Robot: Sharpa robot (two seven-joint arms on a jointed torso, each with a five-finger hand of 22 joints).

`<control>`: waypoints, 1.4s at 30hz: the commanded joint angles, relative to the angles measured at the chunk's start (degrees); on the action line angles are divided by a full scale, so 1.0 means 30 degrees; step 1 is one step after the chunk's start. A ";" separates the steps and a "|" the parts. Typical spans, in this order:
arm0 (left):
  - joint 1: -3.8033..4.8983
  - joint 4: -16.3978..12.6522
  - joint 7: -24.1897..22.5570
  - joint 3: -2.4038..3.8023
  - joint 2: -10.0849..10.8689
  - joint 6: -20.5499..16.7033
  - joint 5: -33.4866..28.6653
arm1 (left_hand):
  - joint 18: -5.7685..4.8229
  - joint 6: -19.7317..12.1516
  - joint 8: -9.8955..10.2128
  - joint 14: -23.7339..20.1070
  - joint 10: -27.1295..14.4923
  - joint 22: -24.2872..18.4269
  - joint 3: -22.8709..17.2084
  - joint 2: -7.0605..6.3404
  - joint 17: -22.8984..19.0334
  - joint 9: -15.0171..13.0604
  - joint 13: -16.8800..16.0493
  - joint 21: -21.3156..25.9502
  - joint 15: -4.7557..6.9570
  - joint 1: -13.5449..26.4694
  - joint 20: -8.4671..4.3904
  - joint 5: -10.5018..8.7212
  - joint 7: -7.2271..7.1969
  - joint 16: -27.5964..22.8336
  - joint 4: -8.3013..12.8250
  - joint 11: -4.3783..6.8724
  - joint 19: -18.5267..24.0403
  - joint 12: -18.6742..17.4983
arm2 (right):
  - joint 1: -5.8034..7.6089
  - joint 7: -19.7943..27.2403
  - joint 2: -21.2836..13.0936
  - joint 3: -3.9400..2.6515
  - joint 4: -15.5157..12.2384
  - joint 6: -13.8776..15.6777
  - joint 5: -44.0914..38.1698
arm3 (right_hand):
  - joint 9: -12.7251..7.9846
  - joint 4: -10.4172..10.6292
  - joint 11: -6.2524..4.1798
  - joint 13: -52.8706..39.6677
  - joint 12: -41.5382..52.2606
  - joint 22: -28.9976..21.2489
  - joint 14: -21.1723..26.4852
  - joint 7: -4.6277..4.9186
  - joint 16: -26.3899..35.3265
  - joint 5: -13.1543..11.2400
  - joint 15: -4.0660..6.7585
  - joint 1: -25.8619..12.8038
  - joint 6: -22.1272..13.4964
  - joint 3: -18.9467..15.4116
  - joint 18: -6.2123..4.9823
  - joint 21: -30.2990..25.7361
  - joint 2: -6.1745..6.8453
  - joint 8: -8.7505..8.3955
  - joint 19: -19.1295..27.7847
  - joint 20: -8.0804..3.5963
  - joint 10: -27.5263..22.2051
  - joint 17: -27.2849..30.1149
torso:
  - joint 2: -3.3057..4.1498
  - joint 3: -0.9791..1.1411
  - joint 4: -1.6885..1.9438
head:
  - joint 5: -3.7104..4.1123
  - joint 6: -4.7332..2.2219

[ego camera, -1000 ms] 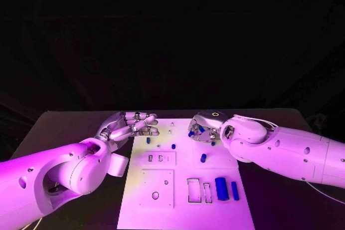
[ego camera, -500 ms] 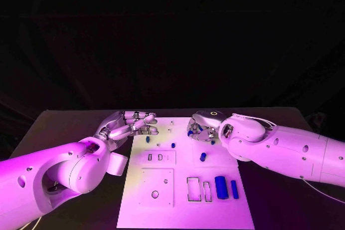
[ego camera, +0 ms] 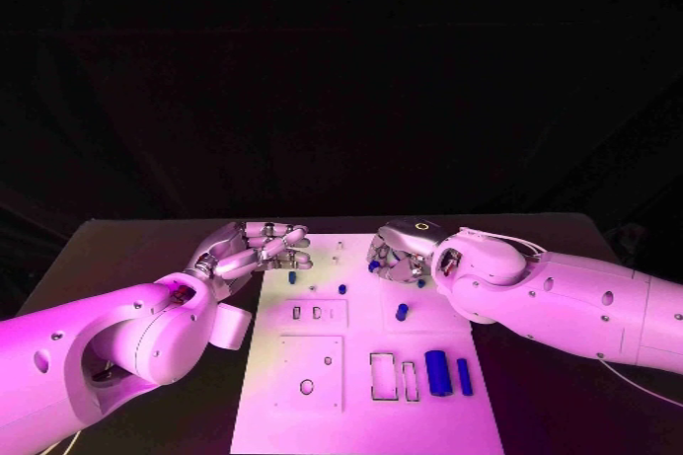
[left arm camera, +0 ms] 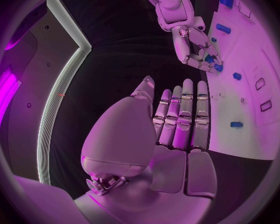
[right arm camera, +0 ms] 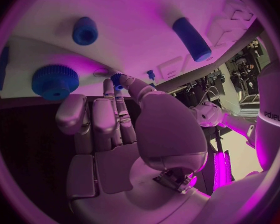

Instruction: Assemble the parts on the task board

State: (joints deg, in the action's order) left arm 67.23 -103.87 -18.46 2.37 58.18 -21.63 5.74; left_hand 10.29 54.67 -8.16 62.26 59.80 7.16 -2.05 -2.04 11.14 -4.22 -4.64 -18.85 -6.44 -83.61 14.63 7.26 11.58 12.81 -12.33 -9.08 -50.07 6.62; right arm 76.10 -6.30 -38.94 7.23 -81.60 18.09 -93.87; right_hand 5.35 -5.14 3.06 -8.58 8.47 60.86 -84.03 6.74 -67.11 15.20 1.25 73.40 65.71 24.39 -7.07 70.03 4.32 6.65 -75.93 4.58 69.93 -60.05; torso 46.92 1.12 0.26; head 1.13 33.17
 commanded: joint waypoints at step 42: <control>0.0065 0.0068 0.0010 0.0018 -0.0128 0.0541 -0.0183 | 0.0090 0.0015 0.0146 -0.0145 -0.0063 -0.0037 -0.0021 0.0065 0.0043 0.0028 0.0027 -0.0053 -0.0056 -0.0273 0.0005 0.0066 0.0125 -0.0115 0.0172 -0.0031 -0.0077 -0.0135 | 0.0205 -0.0738 0.4150 -0.0076 0.3932 0.1953 -0.0043 | 0.0275 0.0190 0.0049 0.0012 -0.0337 0.1041 -0.0651 0.0121 -0.0826 0.0189 0.0065 -0.0103 -0.0073 0.0326 0.0554 0.0775 0.0309 -0.0191 -0.0487 -0.0011 0.0188 -0.0804 | 0.0168 -0.0011 0.0093 | -0.0155 -0.0249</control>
State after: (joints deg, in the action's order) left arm 67.33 -103.56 -18.16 2.37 57.92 -21.18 5.35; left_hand 10.29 54.67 -7.93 62.11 59.78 7.09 -2.20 -1.82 11.18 -4.23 -4.65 -18.85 -6.59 -83.83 14.64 7.26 11.57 12.82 -12.17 -9.10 -50.06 6.41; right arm 76.81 -8.92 -26.61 6.98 -69.97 25.33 -93.79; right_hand 6.12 -4.49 3.07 -8.44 7.83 63.92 -84.03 6.83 -69.39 15.65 1.24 73.31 65.60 24.99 -6.51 72.20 4.90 6.27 -77.00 4.41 70.34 -62.40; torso 47.37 1.08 0.49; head 0.77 32.38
